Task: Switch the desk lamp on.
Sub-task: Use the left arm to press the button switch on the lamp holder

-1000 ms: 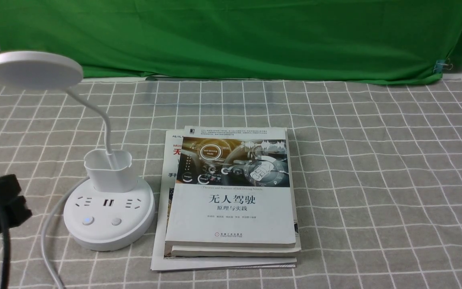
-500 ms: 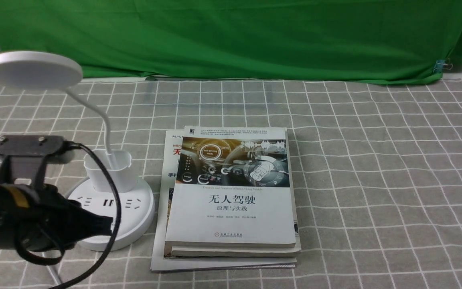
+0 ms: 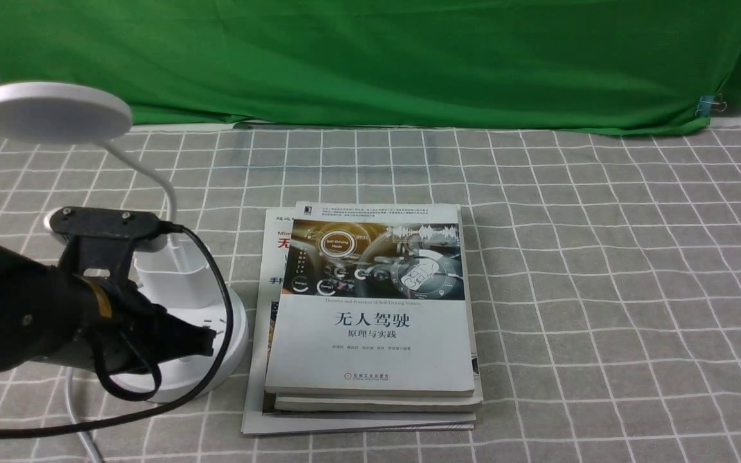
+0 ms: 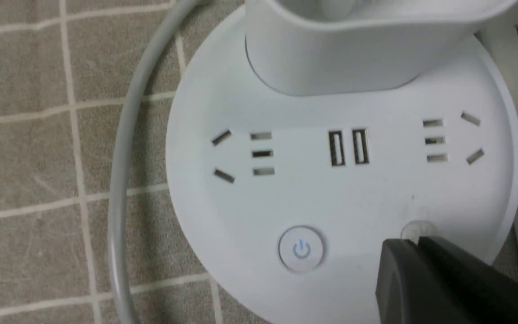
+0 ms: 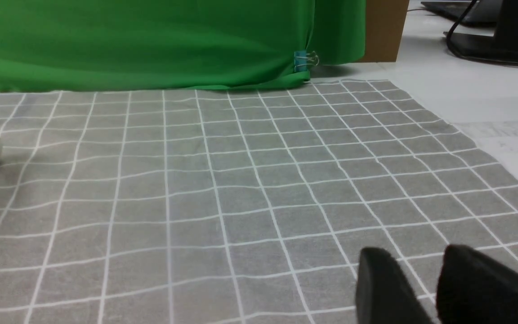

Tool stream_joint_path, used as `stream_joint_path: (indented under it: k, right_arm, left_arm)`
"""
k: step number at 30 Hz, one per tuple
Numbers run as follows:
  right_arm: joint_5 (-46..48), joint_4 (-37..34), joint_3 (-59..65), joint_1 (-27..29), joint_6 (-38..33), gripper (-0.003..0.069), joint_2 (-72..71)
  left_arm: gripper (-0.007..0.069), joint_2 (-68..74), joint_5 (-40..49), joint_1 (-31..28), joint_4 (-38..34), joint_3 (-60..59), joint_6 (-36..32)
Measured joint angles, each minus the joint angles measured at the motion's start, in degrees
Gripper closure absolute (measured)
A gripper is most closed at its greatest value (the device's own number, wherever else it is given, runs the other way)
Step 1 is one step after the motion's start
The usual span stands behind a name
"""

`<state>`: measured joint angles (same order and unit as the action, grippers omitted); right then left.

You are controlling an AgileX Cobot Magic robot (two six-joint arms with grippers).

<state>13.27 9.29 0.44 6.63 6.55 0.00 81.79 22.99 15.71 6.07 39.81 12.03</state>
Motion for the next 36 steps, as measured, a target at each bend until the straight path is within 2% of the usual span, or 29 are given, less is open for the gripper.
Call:
stream_joint_path:
  k: [9,36]
  right_arm:
    - [0.0,0.0,0.0,0.0,0.0,0.0414,0.0]
    - [0.0,0.0,0.0,0.0,0.0,0.0414,0.0]
  left_arm:
    - [0.0606,4.2,1.9,0.0,2.2,3.2,0.9]
    - [0.0606,4.4,3.0,0.1,5.4,3.2,5.2]
